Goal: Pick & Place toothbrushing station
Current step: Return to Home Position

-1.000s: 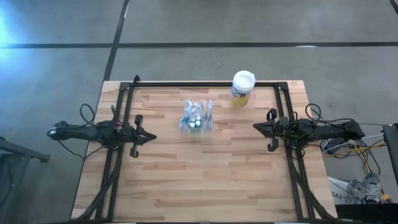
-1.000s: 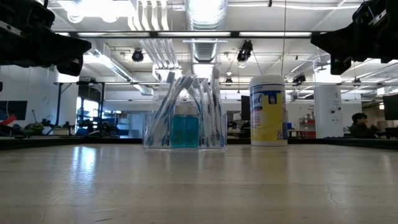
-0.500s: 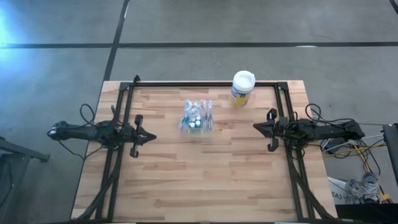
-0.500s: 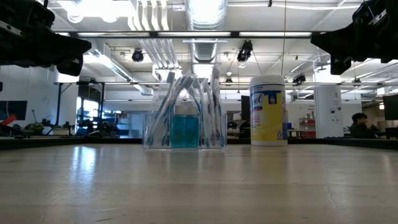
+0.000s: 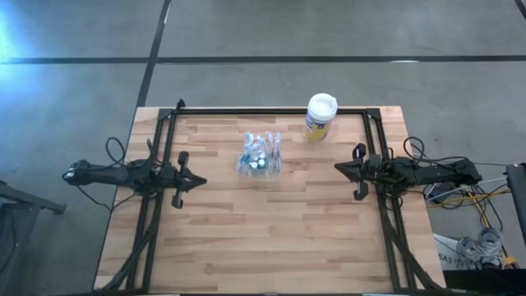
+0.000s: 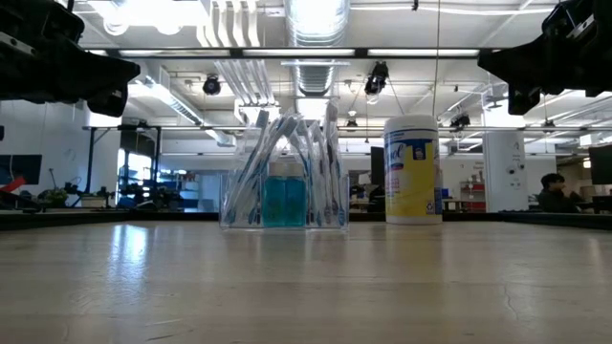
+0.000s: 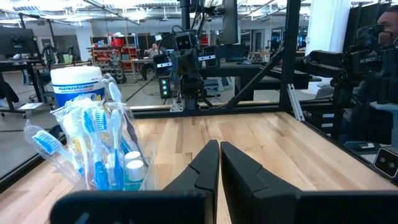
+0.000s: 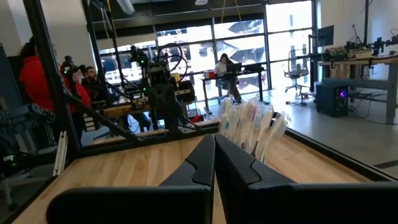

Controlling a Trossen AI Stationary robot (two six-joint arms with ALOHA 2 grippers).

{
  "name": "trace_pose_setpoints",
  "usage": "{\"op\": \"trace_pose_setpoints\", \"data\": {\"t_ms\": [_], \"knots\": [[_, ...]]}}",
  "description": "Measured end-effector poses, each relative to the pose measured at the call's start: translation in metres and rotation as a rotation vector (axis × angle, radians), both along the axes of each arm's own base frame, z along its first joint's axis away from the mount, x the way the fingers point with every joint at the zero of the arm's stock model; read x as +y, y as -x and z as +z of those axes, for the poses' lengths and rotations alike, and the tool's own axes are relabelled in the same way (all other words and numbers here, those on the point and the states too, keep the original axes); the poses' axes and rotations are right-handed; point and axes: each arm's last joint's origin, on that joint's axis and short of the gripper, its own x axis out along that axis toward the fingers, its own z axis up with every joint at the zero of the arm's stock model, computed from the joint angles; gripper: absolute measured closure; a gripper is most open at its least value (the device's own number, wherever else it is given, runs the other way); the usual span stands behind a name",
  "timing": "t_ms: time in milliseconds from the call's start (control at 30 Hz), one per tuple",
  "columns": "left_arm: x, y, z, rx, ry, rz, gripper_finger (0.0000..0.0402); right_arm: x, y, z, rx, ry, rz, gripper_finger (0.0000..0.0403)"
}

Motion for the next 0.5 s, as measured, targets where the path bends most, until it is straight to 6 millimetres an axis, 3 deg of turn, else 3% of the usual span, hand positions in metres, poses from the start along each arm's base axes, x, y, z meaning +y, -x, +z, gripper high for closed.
{"op": "trace_pose_setpoints", "data": {"t_ms": [500], "knots": [[0.0, 0.0, 0.0001, -0.001, 0.0, 0.0, 0.0374, 0.0, 0.0, 0.0, 0.0, 0.0, 0.0, 0.0394]]}}
